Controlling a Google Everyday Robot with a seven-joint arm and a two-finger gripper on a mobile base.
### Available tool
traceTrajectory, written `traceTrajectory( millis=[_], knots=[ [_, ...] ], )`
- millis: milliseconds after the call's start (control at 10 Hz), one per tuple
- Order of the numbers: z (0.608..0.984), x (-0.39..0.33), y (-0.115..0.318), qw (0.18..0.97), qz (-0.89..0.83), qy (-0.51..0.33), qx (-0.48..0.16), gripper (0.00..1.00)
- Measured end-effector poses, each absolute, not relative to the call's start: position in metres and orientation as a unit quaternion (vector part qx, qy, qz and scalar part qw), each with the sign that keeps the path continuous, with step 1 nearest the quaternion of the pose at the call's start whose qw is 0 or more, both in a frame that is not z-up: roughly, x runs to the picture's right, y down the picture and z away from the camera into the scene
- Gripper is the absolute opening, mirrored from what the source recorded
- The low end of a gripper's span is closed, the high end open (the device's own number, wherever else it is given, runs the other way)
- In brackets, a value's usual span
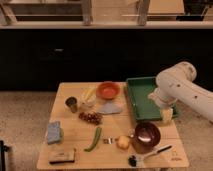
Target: Stack bowls on top of each other
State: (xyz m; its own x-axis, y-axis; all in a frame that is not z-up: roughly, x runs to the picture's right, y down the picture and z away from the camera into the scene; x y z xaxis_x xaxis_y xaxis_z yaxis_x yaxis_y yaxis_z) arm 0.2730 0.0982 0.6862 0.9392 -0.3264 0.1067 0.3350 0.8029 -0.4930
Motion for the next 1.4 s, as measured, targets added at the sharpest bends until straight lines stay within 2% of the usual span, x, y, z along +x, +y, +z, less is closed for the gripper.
traceTrajectory(
  millis=[400,700,1400],
  knots=[
    [0.681,0.291,0.125,0.926,-0.278,-0.038,-0.252,0.8],
    [0.679,0.302,0.143,0.893,-0.367,-0.099,-0.24,0.8],
    [0.686,0.301,0.184,0.799,-0.485,-0.212,-0.286,0.8]
  ],
)
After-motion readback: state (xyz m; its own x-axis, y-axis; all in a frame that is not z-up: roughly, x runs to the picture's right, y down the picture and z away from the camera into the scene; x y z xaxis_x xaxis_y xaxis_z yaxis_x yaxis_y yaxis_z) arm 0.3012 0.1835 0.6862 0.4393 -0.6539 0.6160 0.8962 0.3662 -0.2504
